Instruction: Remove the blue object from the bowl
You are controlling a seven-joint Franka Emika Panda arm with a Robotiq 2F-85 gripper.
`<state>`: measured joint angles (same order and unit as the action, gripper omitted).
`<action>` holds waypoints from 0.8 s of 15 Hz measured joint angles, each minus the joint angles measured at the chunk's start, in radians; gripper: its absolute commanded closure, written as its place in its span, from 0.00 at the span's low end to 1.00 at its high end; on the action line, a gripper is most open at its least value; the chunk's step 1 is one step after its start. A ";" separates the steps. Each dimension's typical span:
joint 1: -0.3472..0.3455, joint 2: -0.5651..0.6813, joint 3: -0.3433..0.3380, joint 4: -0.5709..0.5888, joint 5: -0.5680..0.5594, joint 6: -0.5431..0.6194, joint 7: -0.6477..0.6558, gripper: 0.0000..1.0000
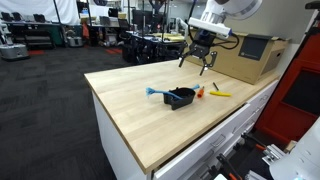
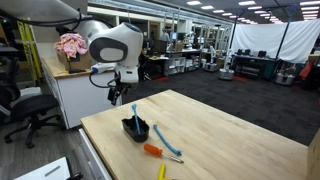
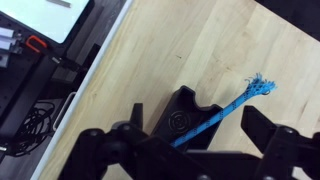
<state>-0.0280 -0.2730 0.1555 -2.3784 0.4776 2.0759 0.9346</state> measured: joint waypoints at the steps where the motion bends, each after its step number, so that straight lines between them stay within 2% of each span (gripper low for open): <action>1: 0.012 0.023 0.013 0.004 -0.007 0.048 0.052 0.00; 9: 0.033 0.027 -0.003 0.005 -0.008 0.059 0.065 0.00; 12: 0.053 0.044 -0.004 0.005 0.024 0.090 0.067 0.00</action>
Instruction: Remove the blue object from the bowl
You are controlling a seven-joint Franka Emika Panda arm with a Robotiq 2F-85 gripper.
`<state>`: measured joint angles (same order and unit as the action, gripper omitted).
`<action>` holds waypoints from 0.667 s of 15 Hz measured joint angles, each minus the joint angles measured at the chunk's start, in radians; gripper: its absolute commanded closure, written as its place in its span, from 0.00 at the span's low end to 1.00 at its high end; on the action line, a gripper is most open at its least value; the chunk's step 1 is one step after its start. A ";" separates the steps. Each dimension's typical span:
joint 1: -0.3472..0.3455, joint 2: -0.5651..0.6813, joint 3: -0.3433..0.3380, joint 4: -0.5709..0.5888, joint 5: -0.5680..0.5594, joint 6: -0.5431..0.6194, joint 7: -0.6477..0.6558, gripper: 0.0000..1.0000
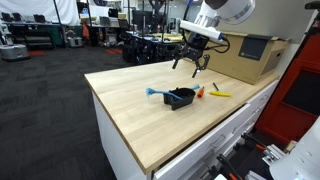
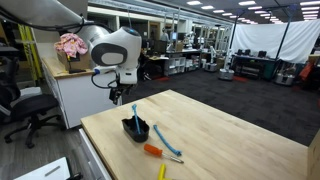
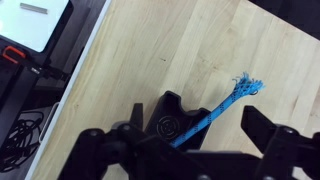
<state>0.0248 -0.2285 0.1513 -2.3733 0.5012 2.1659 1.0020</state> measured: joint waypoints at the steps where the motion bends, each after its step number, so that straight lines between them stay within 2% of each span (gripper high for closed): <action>1: 0.007 0.015 0.000 0.000 0.011 0.024 0.006 0.00; 7: 0.029 0.118 0.000 0.012 0.021 0.178 0.138 0.00; 10: 0.041 0.181 0.000 0.037 0.021 0.216 0.206 0.00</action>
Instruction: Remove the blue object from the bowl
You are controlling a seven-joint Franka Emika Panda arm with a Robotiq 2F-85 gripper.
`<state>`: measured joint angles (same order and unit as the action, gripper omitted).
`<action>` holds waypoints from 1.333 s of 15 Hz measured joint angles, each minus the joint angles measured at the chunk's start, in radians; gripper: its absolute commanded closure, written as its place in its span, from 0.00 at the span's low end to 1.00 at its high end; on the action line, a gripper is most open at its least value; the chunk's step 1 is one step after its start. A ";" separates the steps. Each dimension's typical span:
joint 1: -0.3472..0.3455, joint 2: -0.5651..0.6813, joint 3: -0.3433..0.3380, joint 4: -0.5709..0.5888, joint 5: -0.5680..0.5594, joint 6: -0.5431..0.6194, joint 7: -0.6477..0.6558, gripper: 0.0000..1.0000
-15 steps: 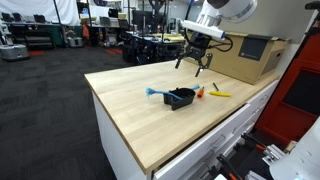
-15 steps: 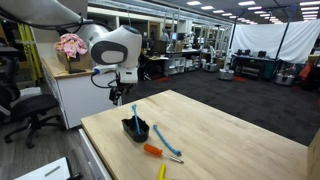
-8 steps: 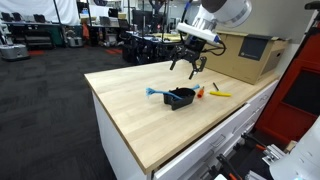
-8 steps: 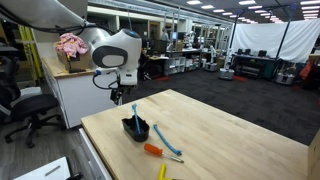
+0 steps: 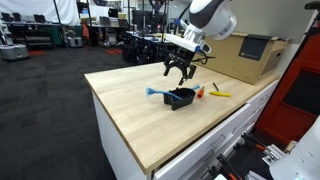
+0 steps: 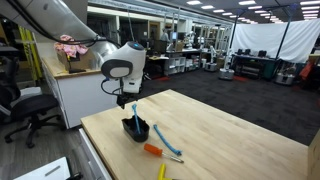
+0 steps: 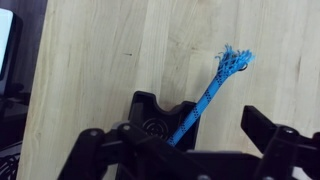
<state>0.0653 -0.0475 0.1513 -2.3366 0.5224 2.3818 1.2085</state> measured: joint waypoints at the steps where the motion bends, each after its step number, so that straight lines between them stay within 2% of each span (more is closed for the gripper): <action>1: 0.005 0.023 0.000 0.011 0.001 0.008 0.018 0.00; 10: 0.021 0.192 0.000 0.092 0.038 0.049 0.105 0.00; 11: 0.022 0.204 0.000 0.097 0.040 0.054 0.111 0.06; 12: 0.022 0.216 -0.001 0.103 0.040 0.058 0.117 0.23; 13: 0.022 0.226 -0.001 0.108 0.040 0.061 0.122 0.30; 15: 0.022 0.244 -0.002 0.119 0.041 0.065 0.133 0.38; 20: 0.022 0.277 -0.002 0.146 0.041 0.067 0.149 0.75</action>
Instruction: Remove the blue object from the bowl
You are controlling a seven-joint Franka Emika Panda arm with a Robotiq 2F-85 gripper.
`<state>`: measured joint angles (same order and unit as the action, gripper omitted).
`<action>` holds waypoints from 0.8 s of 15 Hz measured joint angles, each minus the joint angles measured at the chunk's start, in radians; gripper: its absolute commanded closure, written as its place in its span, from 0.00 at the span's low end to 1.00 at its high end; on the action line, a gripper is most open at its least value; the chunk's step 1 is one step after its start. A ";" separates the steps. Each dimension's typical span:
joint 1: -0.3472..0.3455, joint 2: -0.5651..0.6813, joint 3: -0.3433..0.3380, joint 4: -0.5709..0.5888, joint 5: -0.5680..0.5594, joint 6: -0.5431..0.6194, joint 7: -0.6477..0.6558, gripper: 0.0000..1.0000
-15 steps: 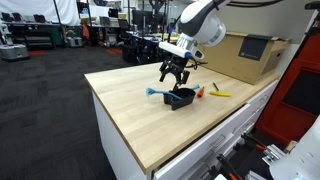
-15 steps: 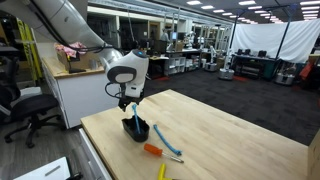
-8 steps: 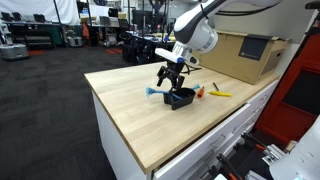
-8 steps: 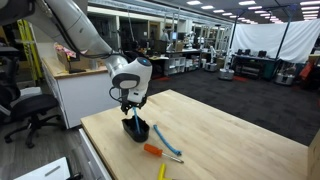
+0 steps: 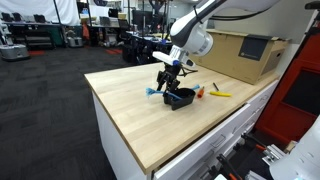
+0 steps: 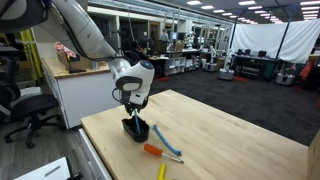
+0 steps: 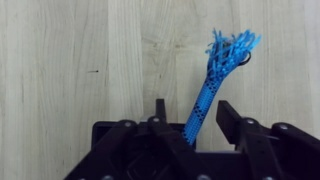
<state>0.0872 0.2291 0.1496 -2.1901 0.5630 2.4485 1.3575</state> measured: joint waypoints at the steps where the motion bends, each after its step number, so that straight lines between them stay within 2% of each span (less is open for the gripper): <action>1: 0.000 0.003 0.000 0.004 0.000 0.000 0.002 0.81; 3: 0.000 0.010 0.000 0.014 0.000 0.000 0.004 0.95; 4: 0.000 0.013 0.000 0.018 0.000 0.000 0.004 0.99; 12: 0.001 -0.025 0.001 0.027 0.080 0.036 -0.019 0.97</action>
<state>0.0886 0.2040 0.1505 -2.1630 0.6427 2.4848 1.3389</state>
